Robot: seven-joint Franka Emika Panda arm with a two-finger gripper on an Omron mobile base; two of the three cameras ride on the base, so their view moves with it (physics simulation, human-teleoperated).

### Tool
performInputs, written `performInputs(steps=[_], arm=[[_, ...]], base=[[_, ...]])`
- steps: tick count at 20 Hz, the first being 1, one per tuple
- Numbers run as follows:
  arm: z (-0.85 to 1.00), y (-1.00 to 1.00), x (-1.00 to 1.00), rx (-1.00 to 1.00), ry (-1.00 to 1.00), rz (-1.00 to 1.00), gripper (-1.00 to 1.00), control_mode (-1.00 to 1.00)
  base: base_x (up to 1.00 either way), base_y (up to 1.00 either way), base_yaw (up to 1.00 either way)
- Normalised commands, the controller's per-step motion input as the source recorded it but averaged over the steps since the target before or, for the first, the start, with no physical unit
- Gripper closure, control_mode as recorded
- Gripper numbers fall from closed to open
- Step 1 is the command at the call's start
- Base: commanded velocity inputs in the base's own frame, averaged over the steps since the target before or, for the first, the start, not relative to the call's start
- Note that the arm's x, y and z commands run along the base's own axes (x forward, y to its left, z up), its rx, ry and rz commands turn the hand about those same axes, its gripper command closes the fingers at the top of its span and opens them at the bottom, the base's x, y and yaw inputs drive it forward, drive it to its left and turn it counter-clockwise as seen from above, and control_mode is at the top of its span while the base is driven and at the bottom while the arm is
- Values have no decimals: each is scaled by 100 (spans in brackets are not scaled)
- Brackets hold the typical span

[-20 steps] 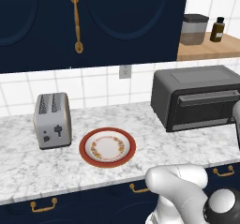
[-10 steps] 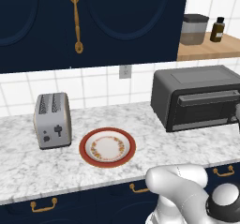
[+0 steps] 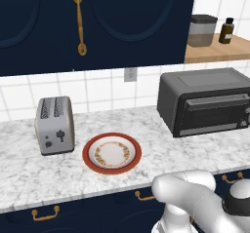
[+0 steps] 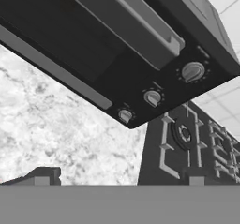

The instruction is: Pick up the kebab skewer and baguette bread, and place them inside the toaster oven. Close the toaster oven door and start by setting the timer.

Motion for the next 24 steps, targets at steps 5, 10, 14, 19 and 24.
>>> performInputs(steps=[5,10,14,19,24], arm=[[-4,-13,46,0,-7,5,-100,-100],[0,-31,17,0,-7,2,-100,-100],[0,-21,1,5,-2,0,-100,-100],[2,-1,10,18,-5,0,-100,-100],[4,-13,2,16,-13,0,-100,-100]], base=[[0,0,0],[0,0,0],[0,0,0],[0,0,0],[0,0,0]])
